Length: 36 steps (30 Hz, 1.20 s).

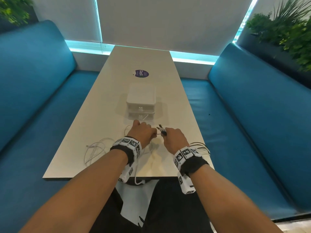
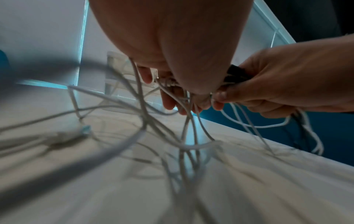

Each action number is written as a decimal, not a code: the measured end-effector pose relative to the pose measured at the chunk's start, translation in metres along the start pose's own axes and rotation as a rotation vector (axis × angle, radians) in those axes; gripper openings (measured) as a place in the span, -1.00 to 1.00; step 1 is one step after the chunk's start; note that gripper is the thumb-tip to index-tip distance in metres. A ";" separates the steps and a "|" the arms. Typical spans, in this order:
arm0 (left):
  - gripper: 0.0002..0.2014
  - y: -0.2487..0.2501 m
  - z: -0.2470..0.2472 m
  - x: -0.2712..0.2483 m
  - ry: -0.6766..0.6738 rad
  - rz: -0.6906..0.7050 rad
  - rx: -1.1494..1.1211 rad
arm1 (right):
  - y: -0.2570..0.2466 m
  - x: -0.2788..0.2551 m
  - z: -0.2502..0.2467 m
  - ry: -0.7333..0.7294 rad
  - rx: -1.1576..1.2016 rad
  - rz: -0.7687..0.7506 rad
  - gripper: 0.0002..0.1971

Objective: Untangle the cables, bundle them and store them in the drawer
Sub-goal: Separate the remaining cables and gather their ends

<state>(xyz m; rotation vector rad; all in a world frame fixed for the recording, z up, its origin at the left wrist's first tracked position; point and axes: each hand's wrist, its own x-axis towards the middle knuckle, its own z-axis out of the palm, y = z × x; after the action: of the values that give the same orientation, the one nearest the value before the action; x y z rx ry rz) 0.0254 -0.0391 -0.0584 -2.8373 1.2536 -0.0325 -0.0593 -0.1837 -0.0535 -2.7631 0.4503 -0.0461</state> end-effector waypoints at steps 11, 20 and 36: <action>-0.80 0.004 -0.002 0.000 -0.038 -0.001 0.024 | -0.004 -0.008 0.000 -0.007 -0.008 0.046 -0.73; -0.75 -0.001 0.003 -0.001 -0.042 0.026 0.093 | 0.001 -0.004 -0.002 -0.010 0.030 0.039 -0.74; -0.77 -0.028 -0.004 -0.005 -0.094 0.020 0.109 | 0.045 0.001 -0.020 0.056 -0.111 0.233 -0.79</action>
<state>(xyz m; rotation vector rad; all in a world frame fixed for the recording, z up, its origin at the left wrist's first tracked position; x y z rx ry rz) 0.0429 -0.0165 -0.0536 -2.7003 1.2226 0.0326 -0.0735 -0.2303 -0.0502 -2.8019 0.8088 -0.0432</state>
